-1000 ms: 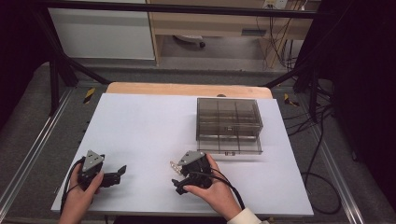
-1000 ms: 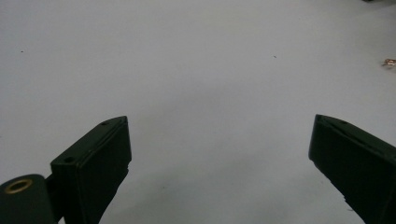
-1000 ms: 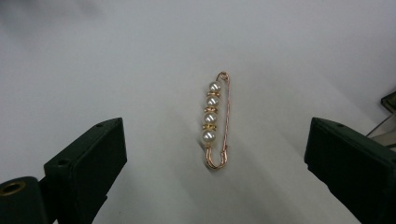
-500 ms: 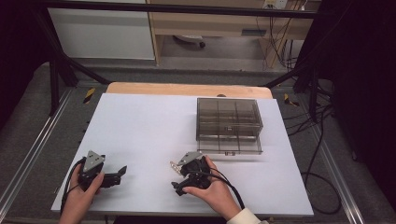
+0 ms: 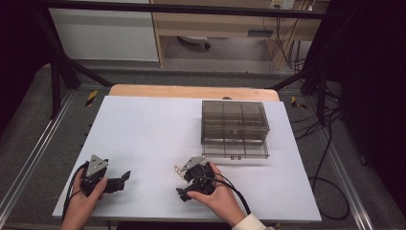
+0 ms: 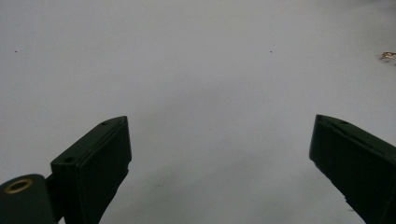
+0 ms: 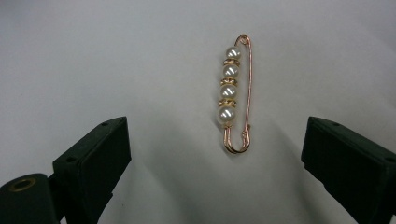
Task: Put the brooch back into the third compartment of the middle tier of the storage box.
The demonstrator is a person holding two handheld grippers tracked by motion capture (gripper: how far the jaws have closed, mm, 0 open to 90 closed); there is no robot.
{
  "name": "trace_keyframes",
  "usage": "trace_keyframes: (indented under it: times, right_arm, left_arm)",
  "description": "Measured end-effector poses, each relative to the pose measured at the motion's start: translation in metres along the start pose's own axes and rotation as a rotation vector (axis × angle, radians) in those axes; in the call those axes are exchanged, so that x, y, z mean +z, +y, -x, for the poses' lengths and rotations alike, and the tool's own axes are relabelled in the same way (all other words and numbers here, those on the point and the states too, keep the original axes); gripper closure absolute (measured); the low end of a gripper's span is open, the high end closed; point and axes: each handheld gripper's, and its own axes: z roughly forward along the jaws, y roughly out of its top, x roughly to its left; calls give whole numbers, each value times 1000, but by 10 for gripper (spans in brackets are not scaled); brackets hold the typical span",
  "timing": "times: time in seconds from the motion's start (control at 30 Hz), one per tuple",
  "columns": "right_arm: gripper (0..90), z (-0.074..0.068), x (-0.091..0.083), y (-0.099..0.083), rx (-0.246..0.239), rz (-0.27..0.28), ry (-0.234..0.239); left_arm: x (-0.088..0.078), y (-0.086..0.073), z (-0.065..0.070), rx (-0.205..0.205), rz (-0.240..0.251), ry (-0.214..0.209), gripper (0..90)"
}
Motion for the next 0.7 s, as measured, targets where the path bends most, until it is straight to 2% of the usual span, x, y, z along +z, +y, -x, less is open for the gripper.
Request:
trace_keyframes:
  times: [0.3,0.6,0.7]
  right_arm:
    - [138,3,3,-2,26,-8,-7]
    - [272,3,5,-2,5,-8,-19]
    - [341,5,5,-1,7,4,-13]
  left_arm:
    - [1,0,0,3,-4,0,54]
    - [1,0,0,12,-5,5,54]
    - [2,0,2,12,-9,1,55]
